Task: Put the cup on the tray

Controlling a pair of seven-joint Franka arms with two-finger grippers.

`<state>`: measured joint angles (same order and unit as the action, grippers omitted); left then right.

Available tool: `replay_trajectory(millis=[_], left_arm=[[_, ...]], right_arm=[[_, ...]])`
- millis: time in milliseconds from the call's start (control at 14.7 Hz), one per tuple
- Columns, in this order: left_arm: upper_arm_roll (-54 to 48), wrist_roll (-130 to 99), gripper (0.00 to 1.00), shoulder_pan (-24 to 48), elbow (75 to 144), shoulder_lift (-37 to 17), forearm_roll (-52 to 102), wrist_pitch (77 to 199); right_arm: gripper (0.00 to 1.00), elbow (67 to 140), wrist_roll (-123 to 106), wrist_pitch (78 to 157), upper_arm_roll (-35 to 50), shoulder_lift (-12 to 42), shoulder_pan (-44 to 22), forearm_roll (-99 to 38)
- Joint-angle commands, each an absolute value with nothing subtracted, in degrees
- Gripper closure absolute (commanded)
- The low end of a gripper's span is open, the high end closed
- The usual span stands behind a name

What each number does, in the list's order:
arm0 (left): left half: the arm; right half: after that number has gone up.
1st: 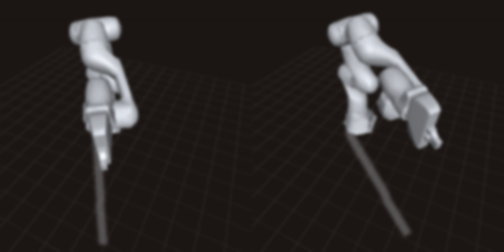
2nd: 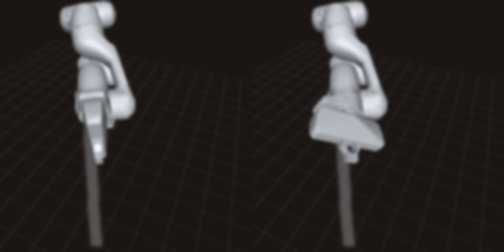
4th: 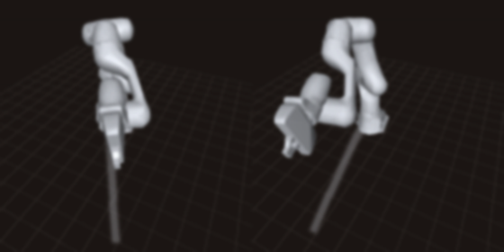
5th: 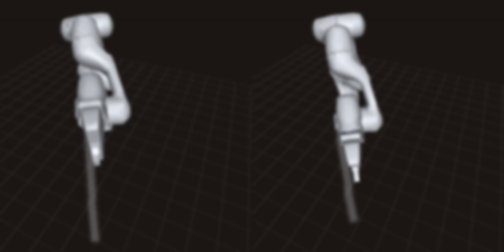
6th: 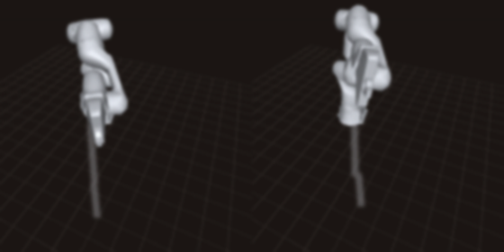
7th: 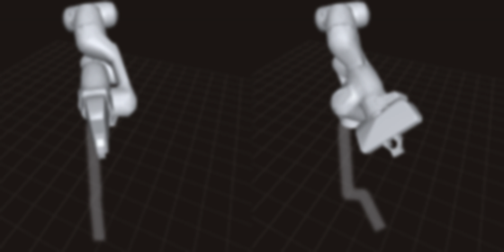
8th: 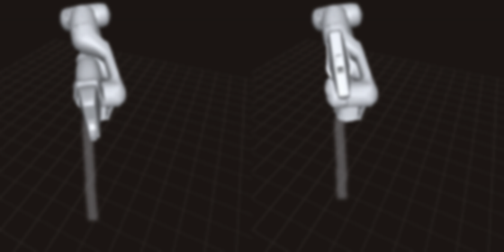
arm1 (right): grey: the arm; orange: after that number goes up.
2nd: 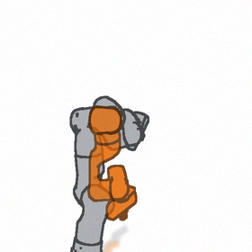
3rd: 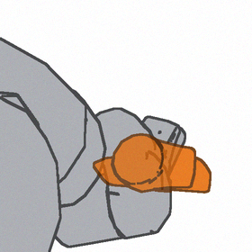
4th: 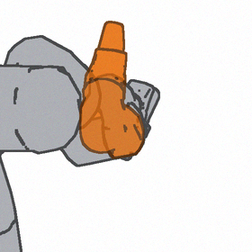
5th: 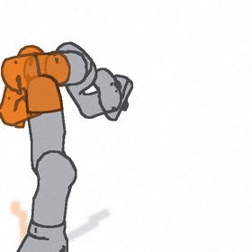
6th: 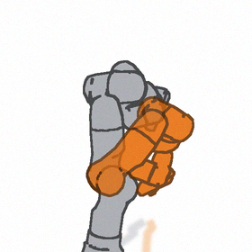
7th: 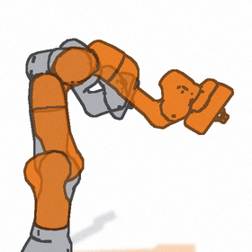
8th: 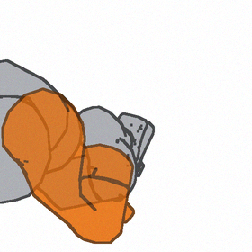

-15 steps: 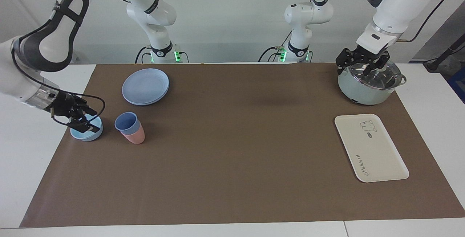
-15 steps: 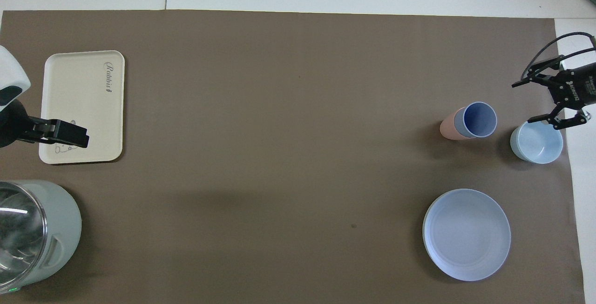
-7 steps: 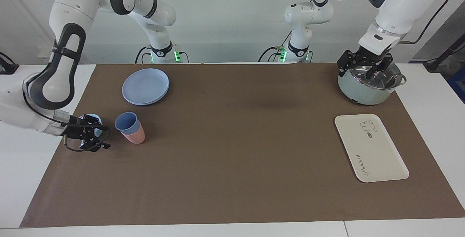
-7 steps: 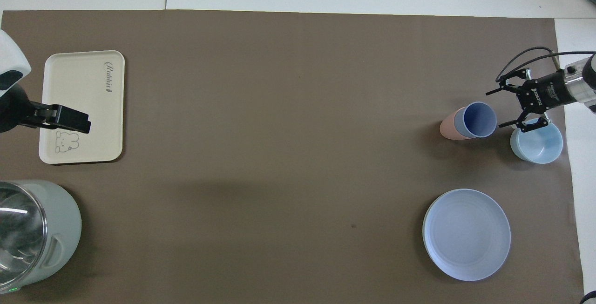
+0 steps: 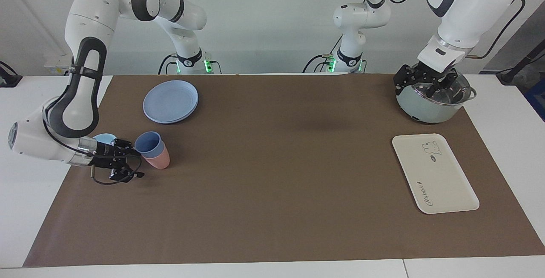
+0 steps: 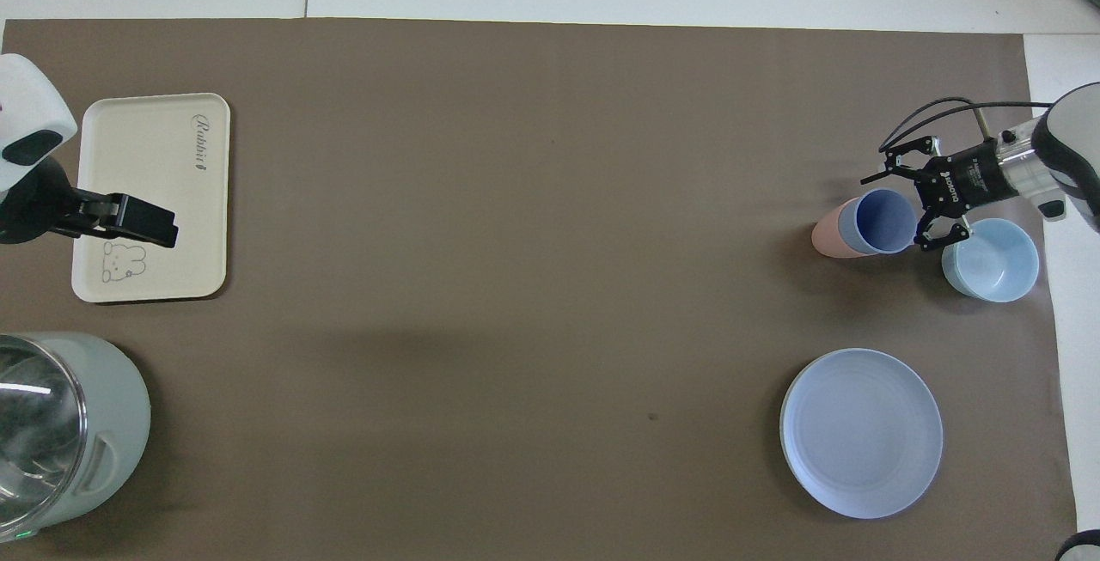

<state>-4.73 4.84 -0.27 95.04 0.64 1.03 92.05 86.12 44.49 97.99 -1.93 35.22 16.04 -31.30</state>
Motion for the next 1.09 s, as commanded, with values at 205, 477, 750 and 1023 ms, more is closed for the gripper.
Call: replay_trajectory(millis=[205,477,750,1023], left_arm=[[-5.01,-2.46,0.0,1.49,94.05,2.02,0.26,88.78],[-5.27,-10.33,0.0,6.58,95.53,2.72,0.53,90.87],[-5.54,-18.44,0.0,7.38,100.97,4.56,5.18,99.91],[-5.62,-27.22,0.0,9.4,103.97,5.36,6.23,106.6]], right_arm=[[0.07,94.99,44.74,99.84,-1.32,30.77,16.44,-36.29],[0.07,95.54,44.56,99.05,-1.23,30.59,16.44,-38.57],[0.07,95.97,44.47,99.05,-1.23,30.41,16.35,-40.34],[0.36,98.44,43.6,99.32,-1.23,29.53,16.35,-42.36]])
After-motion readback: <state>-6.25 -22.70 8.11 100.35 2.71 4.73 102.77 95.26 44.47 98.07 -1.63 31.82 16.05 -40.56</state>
